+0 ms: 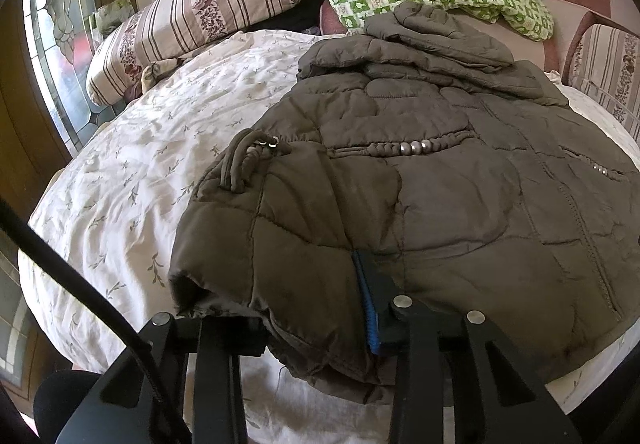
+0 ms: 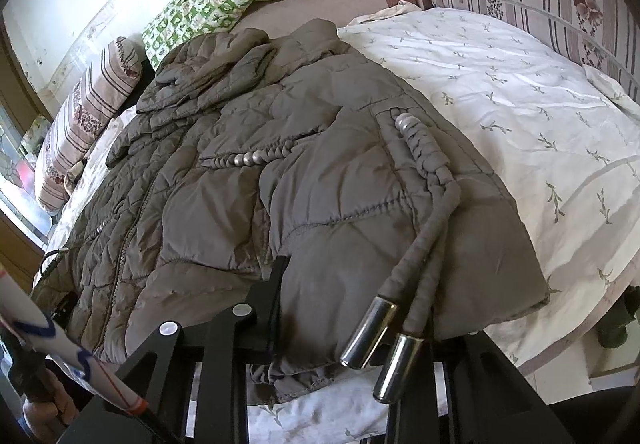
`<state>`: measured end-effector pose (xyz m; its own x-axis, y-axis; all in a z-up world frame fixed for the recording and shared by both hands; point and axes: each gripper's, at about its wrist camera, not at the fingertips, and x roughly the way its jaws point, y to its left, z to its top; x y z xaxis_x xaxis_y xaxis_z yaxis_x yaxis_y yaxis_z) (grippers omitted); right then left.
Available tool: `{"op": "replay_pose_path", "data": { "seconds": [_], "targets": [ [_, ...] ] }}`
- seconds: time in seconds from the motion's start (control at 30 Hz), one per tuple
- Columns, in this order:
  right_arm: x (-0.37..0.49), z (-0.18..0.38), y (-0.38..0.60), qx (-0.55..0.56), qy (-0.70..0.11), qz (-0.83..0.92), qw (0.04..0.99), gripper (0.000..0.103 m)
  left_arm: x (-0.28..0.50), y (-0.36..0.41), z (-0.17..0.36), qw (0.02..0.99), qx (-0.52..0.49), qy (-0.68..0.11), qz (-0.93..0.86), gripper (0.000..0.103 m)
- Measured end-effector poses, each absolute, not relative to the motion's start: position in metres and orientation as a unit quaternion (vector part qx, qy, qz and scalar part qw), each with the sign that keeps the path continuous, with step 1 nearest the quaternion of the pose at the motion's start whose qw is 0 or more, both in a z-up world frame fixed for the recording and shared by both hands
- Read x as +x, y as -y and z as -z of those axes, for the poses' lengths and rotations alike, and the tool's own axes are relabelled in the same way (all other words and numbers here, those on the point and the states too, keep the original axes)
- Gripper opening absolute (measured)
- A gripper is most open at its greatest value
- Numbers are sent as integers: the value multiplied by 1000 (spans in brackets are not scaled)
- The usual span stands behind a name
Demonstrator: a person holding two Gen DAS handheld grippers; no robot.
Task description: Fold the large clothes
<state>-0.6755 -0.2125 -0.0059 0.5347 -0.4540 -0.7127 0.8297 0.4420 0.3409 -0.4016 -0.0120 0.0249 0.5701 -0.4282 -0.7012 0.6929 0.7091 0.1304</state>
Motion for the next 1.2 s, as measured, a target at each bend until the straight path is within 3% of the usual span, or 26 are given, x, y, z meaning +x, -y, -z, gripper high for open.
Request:
{"op": "replay_pose_path", "data": {
  "seconds": [1.2],
  "targets": [
    [-694, -38, 195, 309, -219, 399, 835, 19, -416, -4, -47, 865, 197, -320, 332, 24]
  ]
}}
